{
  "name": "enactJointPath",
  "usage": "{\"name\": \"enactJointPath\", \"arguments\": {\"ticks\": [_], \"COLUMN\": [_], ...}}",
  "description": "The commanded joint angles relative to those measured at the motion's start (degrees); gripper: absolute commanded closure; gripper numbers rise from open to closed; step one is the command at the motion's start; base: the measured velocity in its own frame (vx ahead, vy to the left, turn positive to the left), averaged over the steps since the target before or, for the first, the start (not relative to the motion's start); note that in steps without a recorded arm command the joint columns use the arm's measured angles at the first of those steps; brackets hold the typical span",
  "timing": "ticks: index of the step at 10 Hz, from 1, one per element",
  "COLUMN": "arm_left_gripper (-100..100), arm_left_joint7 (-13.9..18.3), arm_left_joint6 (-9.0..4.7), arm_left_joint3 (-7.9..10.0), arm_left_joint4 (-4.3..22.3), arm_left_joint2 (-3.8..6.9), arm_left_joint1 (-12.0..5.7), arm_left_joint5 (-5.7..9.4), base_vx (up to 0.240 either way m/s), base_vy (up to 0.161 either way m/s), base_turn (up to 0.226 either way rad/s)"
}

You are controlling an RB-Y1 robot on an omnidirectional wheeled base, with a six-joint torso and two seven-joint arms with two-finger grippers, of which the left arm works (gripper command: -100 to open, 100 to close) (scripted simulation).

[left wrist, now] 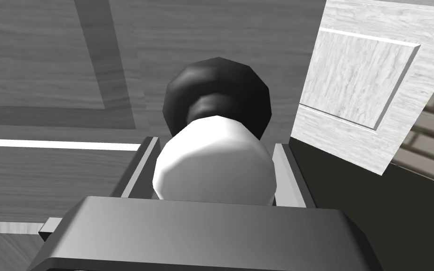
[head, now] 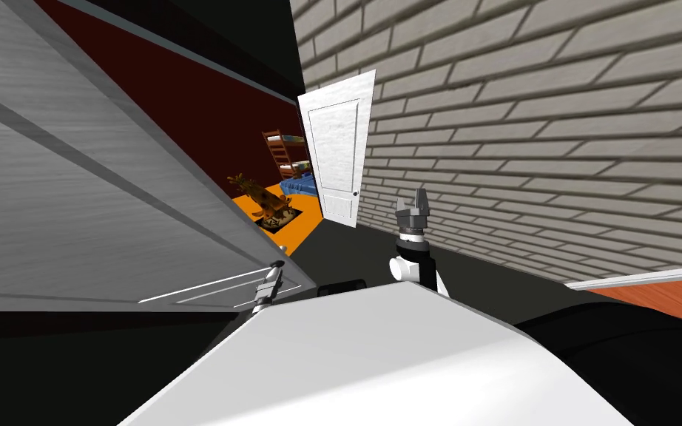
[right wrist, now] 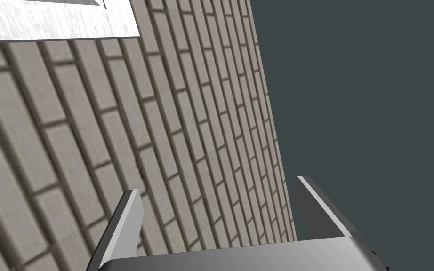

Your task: Pull the door open

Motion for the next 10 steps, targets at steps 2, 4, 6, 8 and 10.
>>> {"name": "enactJointPath", "arguments": {"ticks": [2,4,6,8,10], "arm_left_gripper": [100,100,100,100,100], "arm_left_joint7": [1.7,3.1,3.8,4.9,5.1], "arm_left_joint6": [-3.73,-6.45,-7.71,-9.83,-10.26], "arm_left_joint3": [-1.95,-3.36,-4.01,-5.1,-5.45], "arm_left_joint4": [1.1,1.7,1.9,2.4,2.7], "arm_left_joint2": [1.16,2.24,2.74,3.58,3.74], "arm_left_joint1": [1.67,2.99,3.6,4.62,4.82], "arm_left_joint5": [-1.52,-2.63,-3.15,-4.01,-4.27], "base_vx": [-0.072,-0.096,-0.059,-0.046,-0.035], "base_vy": [0.012,0.037,0.023,0.034,0.031], "base_turn": [0.005,0.004,0.004,0.008,0.0]}}
